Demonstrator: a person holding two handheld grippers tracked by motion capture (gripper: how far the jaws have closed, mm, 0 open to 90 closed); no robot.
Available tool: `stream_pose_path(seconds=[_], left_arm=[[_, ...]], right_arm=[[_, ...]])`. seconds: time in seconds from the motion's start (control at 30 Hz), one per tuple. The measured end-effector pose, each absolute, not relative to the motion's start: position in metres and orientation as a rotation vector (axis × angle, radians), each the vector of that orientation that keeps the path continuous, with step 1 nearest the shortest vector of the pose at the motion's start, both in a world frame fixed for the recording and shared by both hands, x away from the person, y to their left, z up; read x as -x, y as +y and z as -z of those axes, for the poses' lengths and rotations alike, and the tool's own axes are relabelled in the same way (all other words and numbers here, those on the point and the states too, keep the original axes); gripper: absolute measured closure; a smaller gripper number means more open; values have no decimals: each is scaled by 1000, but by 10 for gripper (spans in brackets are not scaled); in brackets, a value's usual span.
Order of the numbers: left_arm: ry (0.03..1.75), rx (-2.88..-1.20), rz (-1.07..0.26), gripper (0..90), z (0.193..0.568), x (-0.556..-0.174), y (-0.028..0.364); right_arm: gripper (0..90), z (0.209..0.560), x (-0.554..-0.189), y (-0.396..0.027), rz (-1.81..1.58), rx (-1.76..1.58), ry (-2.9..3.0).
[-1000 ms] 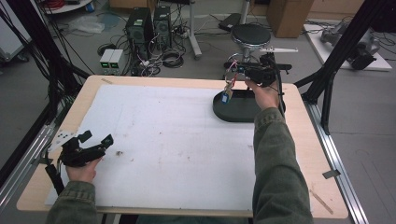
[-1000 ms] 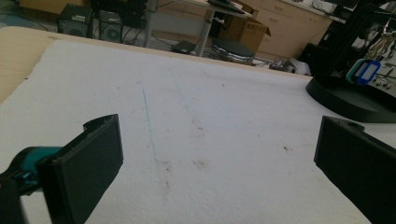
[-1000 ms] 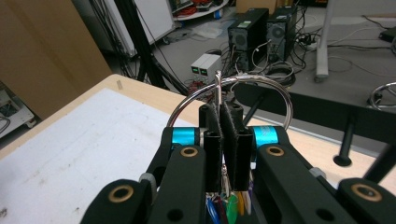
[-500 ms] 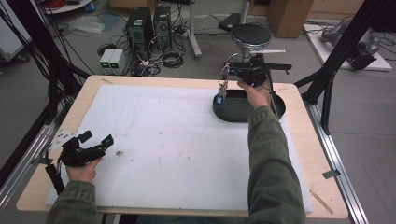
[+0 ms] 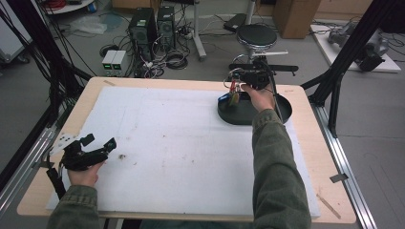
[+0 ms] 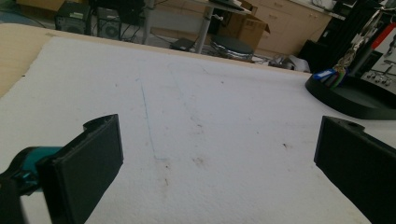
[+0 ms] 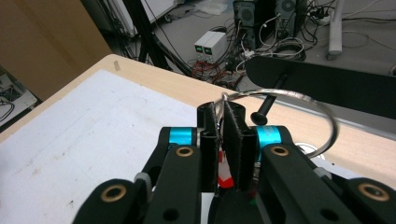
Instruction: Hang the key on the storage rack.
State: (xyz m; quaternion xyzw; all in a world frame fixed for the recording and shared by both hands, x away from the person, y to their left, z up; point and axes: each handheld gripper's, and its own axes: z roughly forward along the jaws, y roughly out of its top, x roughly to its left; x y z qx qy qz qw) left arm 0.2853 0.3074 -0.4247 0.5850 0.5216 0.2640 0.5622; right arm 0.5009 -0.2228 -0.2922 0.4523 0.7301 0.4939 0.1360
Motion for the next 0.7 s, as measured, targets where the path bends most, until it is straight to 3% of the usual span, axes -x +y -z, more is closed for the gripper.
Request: stream_pose_path(seconds=[0.1, 0.43, 0.7], left_arm=[[1225, -1379, -622, 17, 425, -285, 307], [1224, -1382, -620, 17, 425, -285, 307], [1225, -1383, -621, 17, 425, -285, 307]], right_arm=[[826, 292, -500, -223, -1421, -1336, 2113], [414, 286, -493, -223, -1399, -1412, 2066], [175, 281, -486, -224, -1316, -1471, 2046]])
